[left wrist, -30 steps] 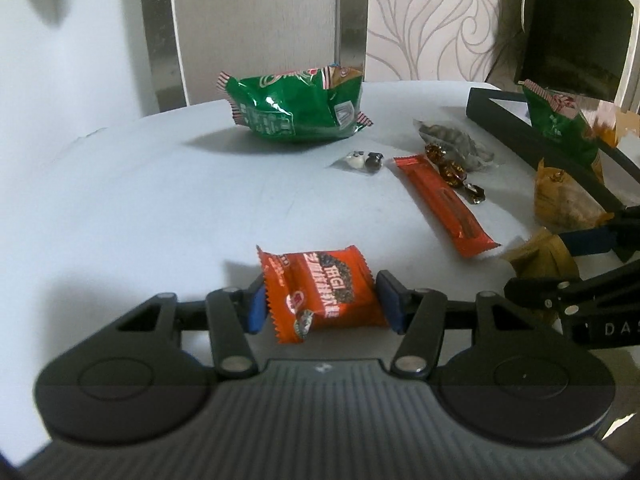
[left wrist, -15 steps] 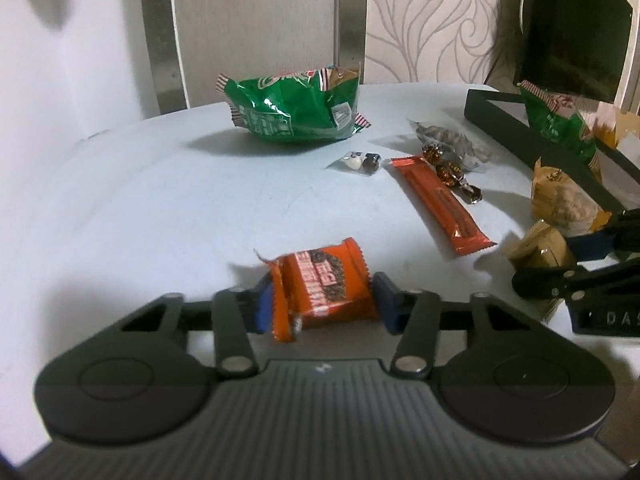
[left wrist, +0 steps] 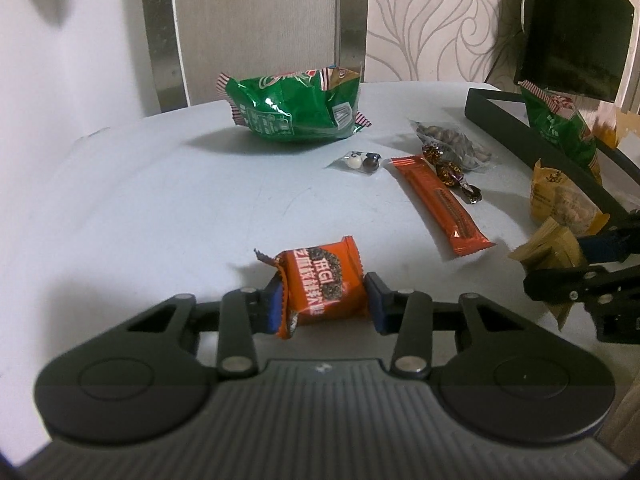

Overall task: Organize snacks
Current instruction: 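Carry the orange candy pack into the box and release it with the left gripper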

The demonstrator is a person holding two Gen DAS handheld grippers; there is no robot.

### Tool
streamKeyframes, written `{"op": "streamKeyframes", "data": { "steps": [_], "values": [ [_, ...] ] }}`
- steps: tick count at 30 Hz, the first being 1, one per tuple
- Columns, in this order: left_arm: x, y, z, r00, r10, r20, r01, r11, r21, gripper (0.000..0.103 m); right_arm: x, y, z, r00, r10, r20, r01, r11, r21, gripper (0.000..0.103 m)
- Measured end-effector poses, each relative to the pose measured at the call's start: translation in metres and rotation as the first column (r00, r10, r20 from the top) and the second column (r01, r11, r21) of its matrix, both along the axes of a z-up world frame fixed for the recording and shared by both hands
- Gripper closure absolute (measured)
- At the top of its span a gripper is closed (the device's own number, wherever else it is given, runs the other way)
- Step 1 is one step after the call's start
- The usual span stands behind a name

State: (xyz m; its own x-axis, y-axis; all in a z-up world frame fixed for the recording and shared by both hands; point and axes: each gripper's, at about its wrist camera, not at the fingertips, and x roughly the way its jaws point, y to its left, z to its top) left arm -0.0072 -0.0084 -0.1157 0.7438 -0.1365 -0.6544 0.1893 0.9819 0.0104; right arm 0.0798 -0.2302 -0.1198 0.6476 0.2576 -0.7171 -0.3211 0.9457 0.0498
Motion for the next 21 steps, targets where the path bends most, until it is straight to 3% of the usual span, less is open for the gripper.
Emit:
{"op": "streamKeyframes", "data": {
  "steps": [21],
  "values": [
    [0.003, -0.007, 0.008, 1.000, 0.012, 0.016, -0.013, 1.000, 0.026, 0.059, -0.015, -0.008, 0.014, 1.000, 0.005, 0.013, -0.005, 0.999, 0.040, 0.058]
  ]
}}
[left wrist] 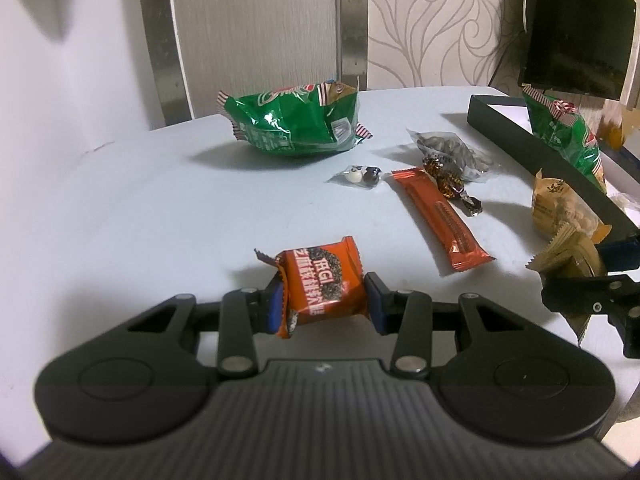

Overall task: Organize snacks
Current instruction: 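Carry the orange candy pack into the box and release it with the left gripper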

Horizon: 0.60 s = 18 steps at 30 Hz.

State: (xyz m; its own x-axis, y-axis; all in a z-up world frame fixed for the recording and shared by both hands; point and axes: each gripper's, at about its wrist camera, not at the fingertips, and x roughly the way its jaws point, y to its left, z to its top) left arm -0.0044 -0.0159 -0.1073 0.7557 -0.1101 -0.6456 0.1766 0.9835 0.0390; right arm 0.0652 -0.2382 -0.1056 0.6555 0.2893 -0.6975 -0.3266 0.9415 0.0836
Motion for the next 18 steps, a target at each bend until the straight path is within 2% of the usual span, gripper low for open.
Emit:
{"op": "streamKeyframes", "data": {
  "steps": [9, 18],
  "values": [
    [0.003, -0.006, 0.010, 1.000, -0.001, 0.014, 0.002, 1.000, -0.019, 0.059, -0.004, -0.003, 0.007, 1.000, 0.007, 0.020, -0.007, 1.000, 0.022, 0.058],
    [0.015, -0.031, 0.034, 0.997, -0.051, 0.066, 0.054, 0.998, -0.044, 0.059, -0.008, -0.016, 0.026, 0.998, -0.010, 0.065, 0.007, 0.999, 0.054, 0.058]
  ]
}}
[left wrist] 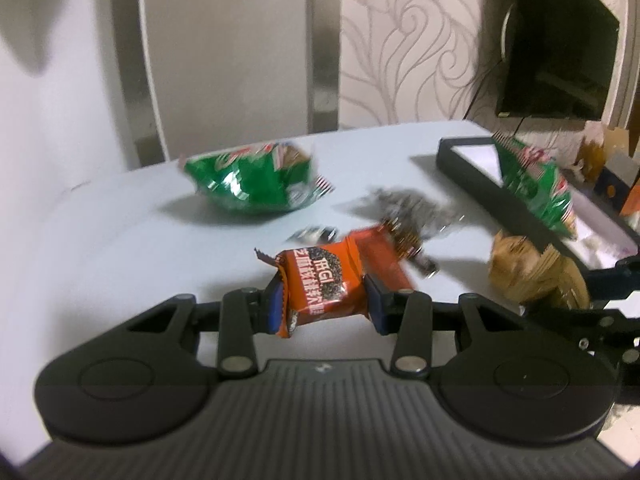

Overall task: Organize snacks
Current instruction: 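Carry the orange candy pack into the box and release it with the left gripper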

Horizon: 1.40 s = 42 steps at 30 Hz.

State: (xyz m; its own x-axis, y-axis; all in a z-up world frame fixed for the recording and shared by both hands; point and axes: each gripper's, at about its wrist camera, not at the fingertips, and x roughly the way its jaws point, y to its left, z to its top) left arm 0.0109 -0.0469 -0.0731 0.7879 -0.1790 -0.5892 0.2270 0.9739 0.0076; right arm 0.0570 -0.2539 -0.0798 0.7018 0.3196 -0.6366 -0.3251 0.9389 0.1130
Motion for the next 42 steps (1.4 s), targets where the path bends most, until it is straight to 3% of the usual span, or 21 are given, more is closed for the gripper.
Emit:
{"op": "streamKeyframes", "data": {
  "steps": [11, 23, 42],
  "values": [
    [0.015, -0.064, 0.025, 0.991, -0.133, 0.036, 0.134, 0.990, -0.036, 0.058, 0.000, -0.055, 0.015, 0.993, -0.109, 0.040, 0.107, 0.994, 0.038, 0.058],
    [0.027, -0.157, 0.015, 0.955, -0.297, 0.020, 0.297, 0.953, -0.050, 0.058, 0.001, -0.126, 0.009, 0.971, -0.236, 0.030, 0.235, 0.972, 0.027, 0.058],
    [0.099, -0.241, -0.008, 0.961, -0.277, -0.015, 0.278, 0.961, 0.016, 0.058, 0.022, -0.176, -0.004, 0.973, -0.231, -0.004, 0.231, 0.973, -0.004, 0.058]
  ]
}}
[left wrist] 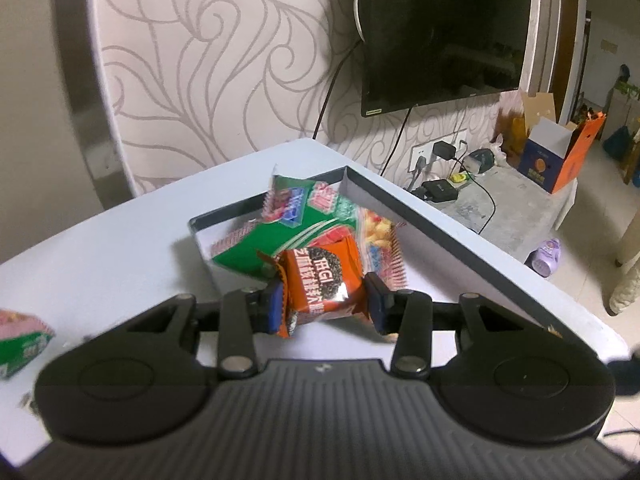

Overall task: Organize snacks
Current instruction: 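Carry the orange candy pack into the box and release it with the left gripper, then place the brown cake and lollipop in the box and open the right gripper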

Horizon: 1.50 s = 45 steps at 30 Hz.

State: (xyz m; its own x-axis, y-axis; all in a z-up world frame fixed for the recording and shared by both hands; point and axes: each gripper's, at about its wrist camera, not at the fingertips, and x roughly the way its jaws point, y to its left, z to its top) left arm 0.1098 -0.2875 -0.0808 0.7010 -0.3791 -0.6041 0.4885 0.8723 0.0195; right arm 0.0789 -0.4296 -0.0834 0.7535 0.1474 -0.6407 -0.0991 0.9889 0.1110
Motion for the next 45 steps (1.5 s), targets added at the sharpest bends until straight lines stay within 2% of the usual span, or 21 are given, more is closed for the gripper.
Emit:
{"op": "streamKeyframes", "data": {
  "steps": [10, 24, 34, 35, 39, 41, 45],
  "values": [
    [0.012, -0.022, -0.003, 1.000, 0.006, -0.003, -0.006, 1.000, 0.011, 0.058, 0.013, -0.005, -0.009, 1.000, 0.019, -0.025, -0.019, 1.000, 0.001, 0.058],
    [0.017, -0.016, -0.003, 0.998, 0.066, -0.002, -0.066, 0.998, 0.026, 0.057, 0.025, -0.004, -0.019, 0.997, 0.059, -0.047, -0.059, 0.998, 0.000, 0.058],
    [0.011, -0.010, 0.002, 0.996, 0.090, 0.010, -0.090, 0.996, 0.017, 0.052, 0.025, -0.005, -0.020, 0.997, 0.072, -0.040, -0.073, 0.997, -0.002, 0.058],
    [0.010, -0.009, 0.003, 0.996, 0.093, 0.014, -0.093, 0.996, 0.012, 0.050, 0.025, -0.005, -0.021, 0.996, 0.074, -0.040, -0.074, 0.997, -0.002, 0.058],
    [0.007, -0.002, 0.008, 0.993, 0.107, 0.040, -0.106, 0.994, -0.022, 0.026, 0.026, -0.005, -0.021, 0.996, 0.077, -0.039, -0.077, 0.997, -0.002, 0.058],
    [0.004, 0.000, 0.011, 0.992, 0.112, 0.054, -0.110, 0.993, -0.039, 0.023, 0.026, -0.005, -0.021, 0.996, 0.078, -0.039, -0.078, 0.997, 0.000, 0.057],
    [-0.002, 0.005, 0.018, 0.991, 0.116, 0.067, -0.112, 0.992, -0.050, 0.023, 0.025, -0.006, -0.020, 0.996, 0.079, -0.032, -0.078, 0.997, 0.007, 0.046]
  ]
}}
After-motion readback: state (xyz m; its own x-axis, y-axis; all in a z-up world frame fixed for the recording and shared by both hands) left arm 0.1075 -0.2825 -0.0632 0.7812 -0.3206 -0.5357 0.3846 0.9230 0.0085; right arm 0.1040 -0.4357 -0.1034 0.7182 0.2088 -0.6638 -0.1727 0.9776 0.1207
